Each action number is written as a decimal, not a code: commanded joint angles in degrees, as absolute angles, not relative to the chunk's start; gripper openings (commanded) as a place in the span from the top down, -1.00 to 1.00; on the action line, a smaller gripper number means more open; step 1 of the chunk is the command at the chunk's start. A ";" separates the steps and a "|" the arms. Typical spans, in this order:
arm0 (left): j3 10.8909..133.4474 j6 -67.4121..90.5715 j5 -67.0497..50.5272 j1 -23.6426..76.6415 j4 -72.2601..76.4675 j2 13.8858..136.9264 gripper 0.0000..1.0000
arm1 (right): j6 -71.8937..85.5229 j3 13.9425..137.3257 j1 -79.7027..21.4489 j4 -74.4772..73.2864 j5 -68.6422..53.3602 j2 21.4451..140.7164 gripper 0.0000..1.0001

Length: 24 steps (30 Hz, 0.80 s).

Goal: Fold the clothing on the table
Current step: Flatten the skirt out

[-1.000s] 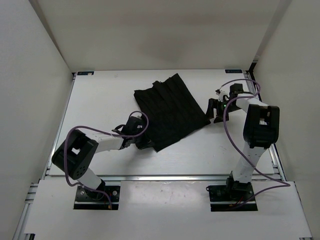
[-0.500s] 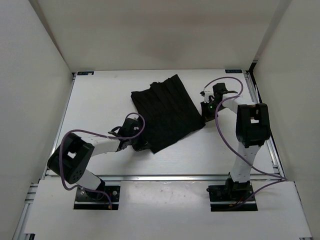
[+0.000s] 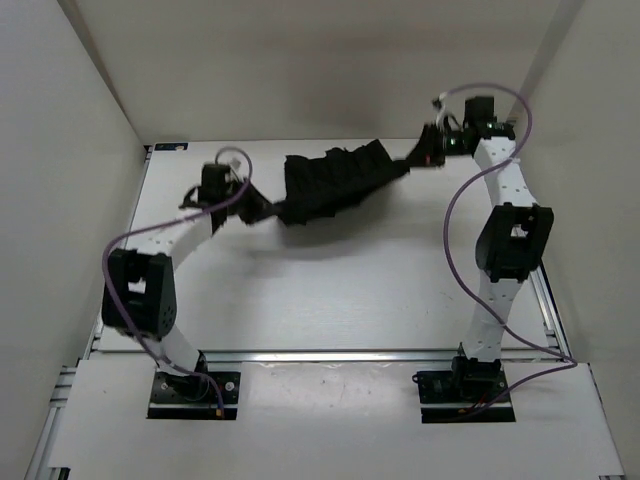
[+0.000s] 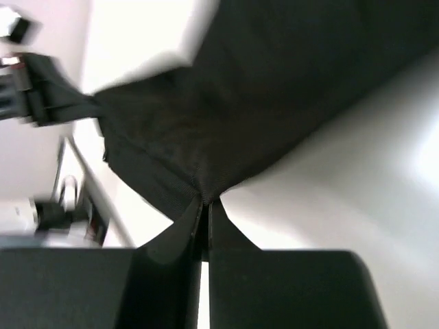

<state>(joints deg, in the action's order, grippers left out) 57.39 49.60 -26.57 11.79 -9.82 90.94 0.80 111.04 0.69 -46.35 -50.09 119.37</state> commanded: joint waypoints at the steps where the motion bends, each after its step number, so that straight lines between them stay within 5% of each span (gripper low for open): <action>1: 84.45 45.80 -31.38 8.34 -10.89 98.95 1.00 | 14.12 136.80 0.79 -39.92 -60.27 124.86 1.00; 4: 101.48 41.24 -28.40 11.67 -14.58 104.14 0.97 | 25.99 153.85 2.28 -35.07 -64.50 130.86 1.00; 6: 104.95 39.04 -25.85 13.70 -16.61 103.37 0.92 | 19.10 152.68 2.37 -44.50 -62.15 128.68 1.00; 8: 96.01 39.02 -26.10 14.94 -14.52 99.52 0.91 | 8.14 143.05 2.89 -53.38 -61.61 125.26 1.00; 9: 69.79 43.20 -28.63 15.81 -4.50 90.01 0.95 | -1.57 126.29 4.99 -61.27 -62.05 121.33 1.00; 14: 33.11 47.98 -26.46 18.98 2.28 74.38 0.94 | -11.82 109.65 9.23 -64.85 -56.02 114.45 1.00; 19: 19.27 46.94 -27.69 16.18 -3.76 66.73 0.84 | -23.19 77.33 5.99 -66.80 -44.50 105.04 1.00; 24: 12.31 45.53 -27.86 12.84 -8.25 61.36 0.48 | -19.35 61.36 3.95 -62.15 -39.29 103.09 0.94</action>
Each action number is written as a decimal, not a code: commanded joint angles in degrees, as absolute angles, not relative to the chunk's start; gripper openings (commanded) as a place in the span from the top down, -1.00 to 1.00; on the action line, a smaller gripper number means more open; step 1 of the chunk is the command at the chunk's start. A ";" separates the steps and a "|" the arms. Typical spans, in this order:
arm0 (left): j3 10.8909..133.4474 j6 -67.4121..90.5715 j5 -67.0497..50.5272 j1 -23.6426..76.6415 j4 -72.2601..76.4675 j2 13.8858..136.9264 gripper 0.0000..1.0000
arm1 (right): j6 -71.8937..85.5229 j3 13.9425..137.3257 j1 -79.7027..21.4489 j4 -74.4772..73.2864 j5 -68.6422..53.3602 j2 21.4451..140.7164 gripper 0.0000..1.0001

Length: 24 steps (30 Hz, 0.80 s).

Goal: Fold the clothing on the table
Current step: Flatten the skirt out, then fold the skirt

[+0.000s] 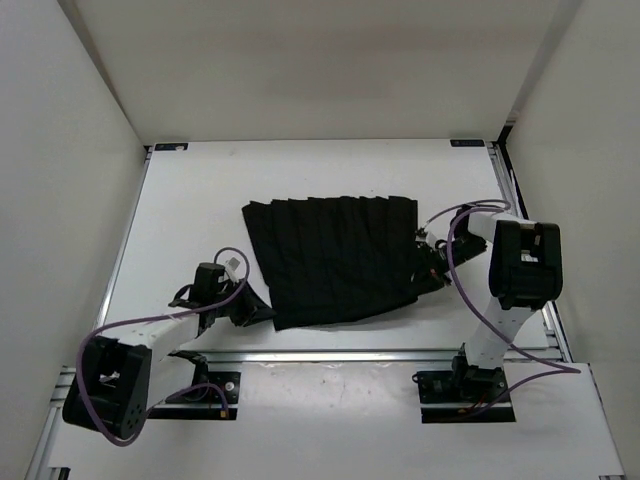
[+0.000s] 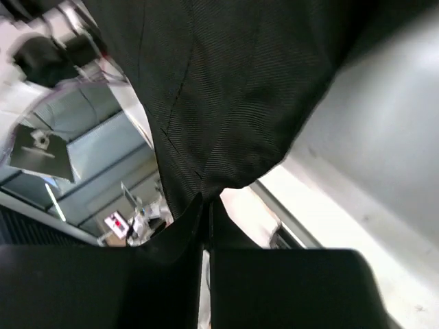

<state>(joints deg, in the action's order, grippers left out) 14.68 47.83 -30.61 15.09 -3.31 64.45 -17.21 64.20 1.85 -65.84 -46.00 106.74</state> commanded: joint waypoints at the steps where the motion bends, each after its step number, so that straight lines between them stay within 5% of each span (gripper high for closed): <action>1: 12.04 45.18 -27.51 12.57 -8.52 60.91 0.35 | -19.08 61.00 4.04 -61.62 -38.42 103.44 0.75; 3: 11.51 45.17 -25.94 12.39 -11.06 58.20 0.03 | -17.93 61.17 3.00 -61.87 -34.64 103.62 -0.58; 4: 11.69 44.48 -25.75 12.13 -11.94 57.84 -0.97 | -18.63 61.95 2.55 -62.40 -32.45 103.88 -0.90; 9: 16.17 42.45 -18.57 11.60 -21.96 45.39 -0.97 | -19.60 68.72 10.88 -61.11 -36.37 97.92 -0.97; 12: 18.80 42.45 -13.91 12.30 -23.56 39.13 -0.97 | -17.31 70.05 14.50 -52.51 -43.31 92.30 -0.70; 14: 19.51 41.58 -12.65 12.57 -22.94 38.76 -0.97 | -16.70 70.83 12.23 -48.54 -44.03 92.72 -0.25; 15: 19.77 41.40 -12.31 12.57 -21.29 40.41 -0.97 | -15.39 71.45 9.61 -46.34 -42.90 93.42 0.56; 16: 20.30 40.18 -12.74 12.39 -19.09 42.78 -0.97 | -14.77 71.28 7.14 -45.36 -43.06 94.65 1.00; 19: 25.11 37.19 -12.22 13.61 -15.13 50.34 -0.98 | -9.86 68.04 3.61 -36.50 -47.53 96.50 0.99; 21: 29.50 34.55 -12.74 13.62 -13.11 59.63 -0.74 | -3.64 65.14 2.47 -28.87 -53.58 98.34 1.00; 24: 36.90 32.97 -15.82 12.05 -9.50 71.52 0.12 | 4.36 65.56 0.62 -21.46 -59.31 103.33 1.00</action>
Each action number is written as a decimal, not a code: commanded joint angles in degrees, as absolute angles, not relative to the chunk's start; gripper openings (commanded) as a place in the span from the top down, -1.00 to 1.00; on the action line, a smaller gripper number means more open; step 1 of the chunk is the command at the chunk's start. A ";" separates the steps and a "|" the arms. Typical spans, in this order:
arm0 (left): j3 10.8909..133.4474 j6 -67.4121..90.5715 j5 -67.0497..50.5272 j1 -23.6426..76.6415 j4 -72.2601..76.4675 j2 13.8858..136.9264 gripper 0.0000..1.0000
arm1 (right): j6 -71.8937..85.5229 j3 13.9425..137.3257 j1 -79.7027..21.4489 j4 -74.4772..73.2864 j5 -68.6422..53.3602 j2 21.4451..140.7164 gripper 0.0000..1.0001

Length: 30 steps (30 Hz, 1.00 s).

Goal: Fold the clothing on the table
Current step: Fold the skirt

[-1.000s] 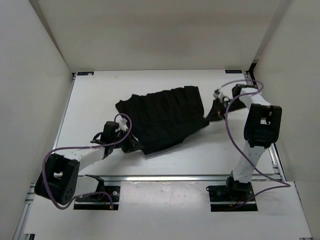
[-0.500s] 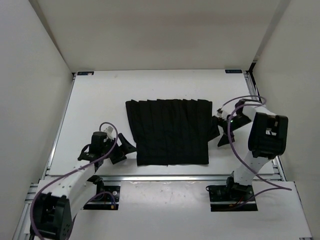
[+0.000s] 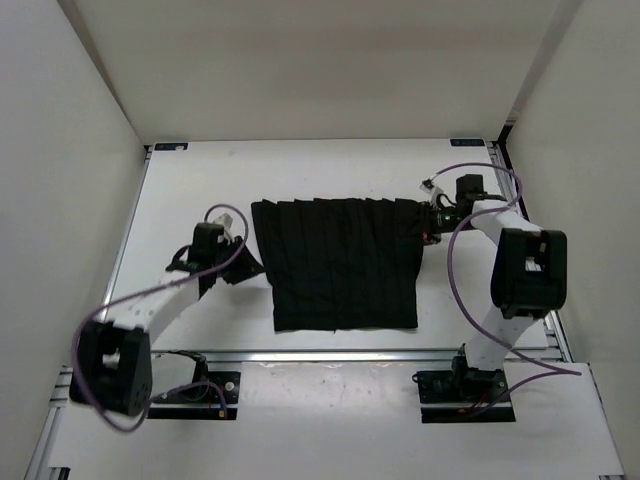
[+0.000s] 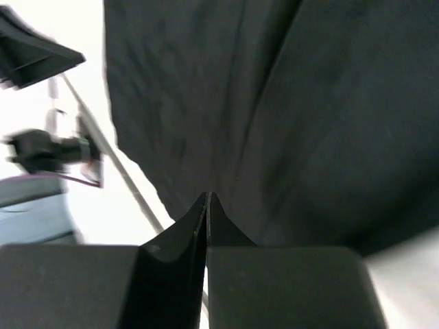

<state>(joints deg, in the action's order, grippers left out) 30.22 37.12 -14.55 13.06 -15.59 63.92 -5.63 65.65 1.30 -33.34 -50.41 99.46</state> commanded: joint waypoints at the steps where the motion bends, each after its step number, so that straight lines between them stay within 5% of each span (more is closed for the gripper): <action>1: 39.87 32.52 -16.43 12.04 -8.62 75.98 0.40 | 5.44 66.61 0.44 -21.62 -60.46 104.40 1.00; 3: 45.85 32.87 -17.83 11.69 -7.65 81.79 0.67 | 5.37 68.46 -1.40 -21.54 -59.68 108.35 0.99; 8: 54.74 34.10 -19.07 13.09 -4.92 94.63 0.69 | 7.99 71.89 -2.20 -23.56 -51.16 113.47 0.99; 13: 59.85 34.11 -20.04 13.01 -6.24 103.96 0.72 | 12.03 74.79 -2.81 -23.02 -46.68 116.98 0.60; 18: 66.16 33.67 -18.81 12.04 -9.40 111.25 0.75 | 17.48 75.06 -1.76 -20.92 -44.65 120.31 0.96; 26: 86.82 29.71 -21.09 10.54 -18.19 124.45 0.71 | 15.74 86.30 -1.49 -20.48 -43.34 123.32 1.00; 29: 93.42 29.79 -23.98 10.63 -19.34 124.72 0.54 | 9.17 88.59 -2.98 -22.66 -46.21 119.89 0.63; 30: 93.60 29.79 -23.56 10.63 -19.16 122.72 0.45 | 7.31 87.55 -3.34 -23.46 -47.62 117.97 0.31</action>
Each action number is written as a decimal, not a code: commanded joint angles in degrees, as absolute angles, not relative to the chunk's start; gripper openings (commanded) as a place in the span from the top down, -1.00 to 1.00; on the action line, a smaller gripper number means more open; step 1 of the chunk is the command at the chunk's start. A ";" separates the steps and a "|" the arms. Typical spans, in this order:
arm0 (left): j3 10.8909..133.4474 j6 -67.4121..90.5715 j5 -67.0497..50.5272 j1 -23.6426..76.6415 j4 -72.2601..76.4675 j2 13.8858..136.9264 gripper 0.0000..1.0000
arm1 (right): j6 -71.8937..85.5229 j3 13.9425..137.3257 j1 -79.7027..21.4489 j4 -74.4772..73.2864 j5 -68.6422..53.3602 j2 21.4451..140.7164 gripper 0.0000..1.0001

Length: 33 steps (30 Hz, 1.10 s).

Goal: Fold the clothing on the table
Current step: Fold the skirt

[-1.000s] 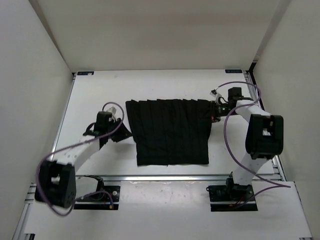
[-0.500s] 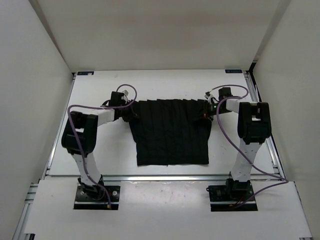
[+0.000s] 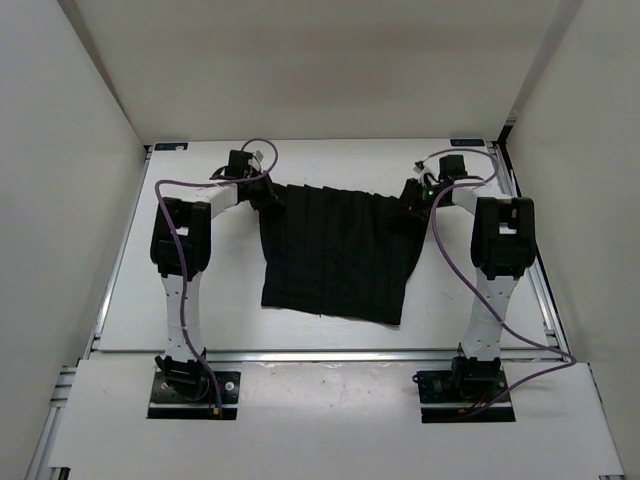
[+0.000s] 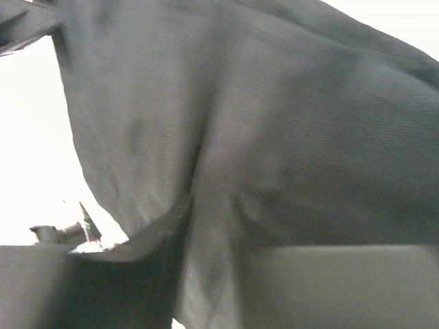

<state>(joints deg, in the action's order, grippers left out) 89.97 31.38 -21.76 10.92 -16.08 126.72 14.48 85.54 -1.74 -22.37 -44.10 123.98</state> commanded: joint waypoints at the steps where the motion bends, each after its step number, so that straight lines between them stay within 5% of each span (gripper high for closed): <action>1: 93.34 28.66 -22.51 11.59 -19.07 120.78 0.24 | 6.42 86.58 -3.60 -23.81 -49.03 114.64 0.11; 2: 91.69 27.43 -19.89 12.56 -17.85 116.24 0.10 | 5.37 83.53 -3.52 -24.43 -50.00 113.04 -0.29; 3: 89.58 21.24 -15.51 15.96 -16.97 110.97 -0.43 | 5.45 80.28 -3.43 -24.69 -49.40 107.37 -0.50; 5: 87.02 8.35 -7.62 19.93 -17.65 103.06 -0.94 | 3.61 74.40 -2.82 -25.57 -47.82 101.03 -0.64; 8: 80.71 -10.86 21.80 35.12 -22.75 94.50 -0.97 | 0.71 65.58 -0.45 -29.26 -42.46 93.18 -0.68; 9: 80.07 -11.16 22.93 35.50 -24.68 94.57 -0.98 | -1.99 62.78 -0.09 -30.49 -40.19 91.42 -0.66; 15: 79.54 14.91 -3.64 18.84 -42.41 93.06 -0.98 | -2.55 51.87 6.58 -34.36 -43.66 82.81 -0.74; 18: 74.20 22.66 -13.78 10.29 -48.77 94.93 -0.70 | -2.37 48.09 8.96 -35.59 -48.94 79.81 -0.74; 26: 57.16 23.55 -10.19 17.21 -41.05 89.39 -0.67 | 7.37 40.70 10.36 -33.31 -45.17 71.90 -0.64; 33: 40.00 29.00 -18.20 16.08 -28.83 74.81 -0.81 | 9.22 33.32 7.91 -32.18 -43.68 67.77 -0.70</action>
<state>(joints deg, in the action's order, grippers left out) 42.41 26.04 -14.33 17.43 -35.35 81.84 7.07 34.20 8.73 -33.76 -44.34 69.95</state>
